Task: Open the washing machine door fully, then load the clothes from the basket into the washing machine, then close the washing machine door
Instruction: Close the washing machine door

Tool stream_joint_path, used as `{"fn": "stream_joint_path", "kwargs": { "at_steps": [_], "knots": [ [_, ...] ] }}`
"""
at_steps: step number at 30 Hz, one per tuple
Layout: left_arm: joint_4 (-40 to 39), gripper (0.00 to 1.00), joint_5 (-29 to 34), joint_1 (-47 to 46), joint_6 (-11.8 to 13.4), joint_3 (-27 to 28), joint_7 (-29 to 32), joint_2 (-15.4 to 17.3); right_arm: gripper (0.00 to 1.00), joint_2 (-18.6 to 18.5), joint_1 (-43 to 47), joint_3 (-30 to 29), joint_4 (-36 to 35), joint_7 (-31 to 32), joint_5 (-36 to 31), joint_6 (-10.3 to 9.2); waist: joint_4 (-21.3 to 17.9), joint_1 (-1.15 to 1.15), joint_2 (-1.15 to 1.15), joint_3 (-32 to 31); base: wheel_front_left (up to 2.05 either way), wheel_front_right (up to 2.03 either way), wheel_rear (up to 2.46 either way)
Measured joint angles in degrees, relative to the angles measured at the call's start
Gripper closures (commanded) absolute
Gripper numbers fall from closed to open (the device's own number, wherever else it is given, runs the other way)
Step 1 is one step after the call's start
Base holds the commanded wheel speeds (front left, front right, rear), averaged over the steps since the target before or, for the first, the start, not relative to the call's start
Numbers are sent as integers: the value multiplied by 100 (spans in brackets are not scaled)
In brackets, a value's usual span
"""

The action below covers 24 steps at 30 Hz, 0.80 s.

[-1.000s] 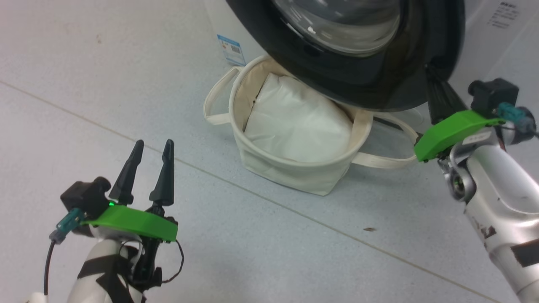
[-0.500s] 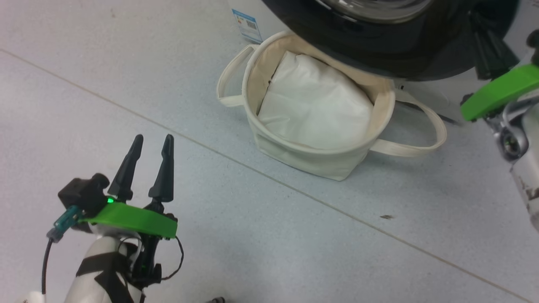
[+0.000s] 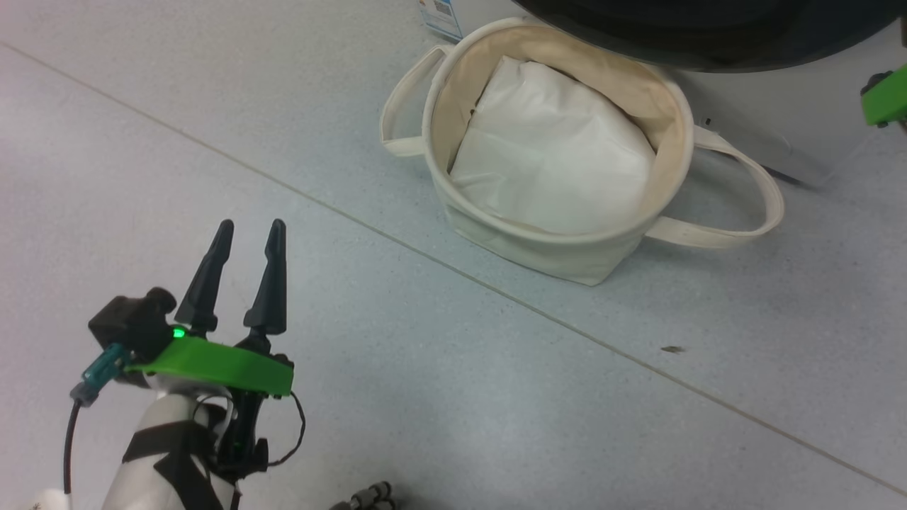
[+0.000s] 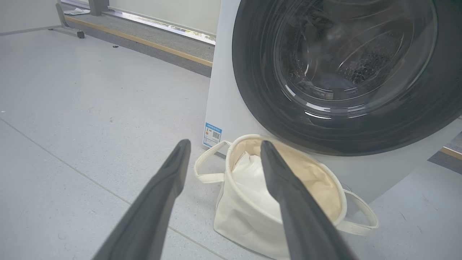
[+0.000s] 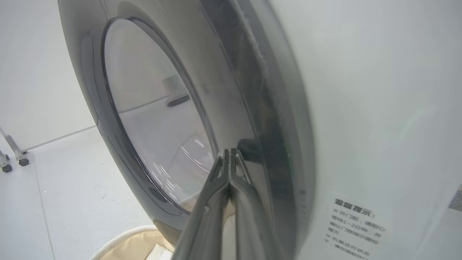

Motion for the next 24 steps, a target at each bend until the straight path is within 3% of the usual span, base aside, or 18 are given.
{"fn": "stream_joint_path", "kwargs": {
  "at_steps": [6,7,8,17,24],
  "knots": [
    [-7,0,-1,-71,0,36,0,-7,100,118,6,-37,-123,-1,-59,7,-152,0,0,-78,0,0,0],
    [-8,0,-1,-83,0,48,0,-5,56,144,20,-37,-159,-1,-54,5,-191,0,0,-106,0,0,0],
    [-9,0,-1,-87,0,67,0,-4,0,180,55,-31,-201,-1,-30,3,-238,0,0,-138,0,0,0],
    [3,0,2,-88,0,136,0,197,0,715,1347,57,-1138,-1,108,-3,-929,-1,0,-522,0,0,0],
    [143,0,-108,-65,0,177,0,568,0,1029,2550,-19,-1786,-1,19,-3,-1789,-1,0,-1084,0,0,0]
  ]
}}
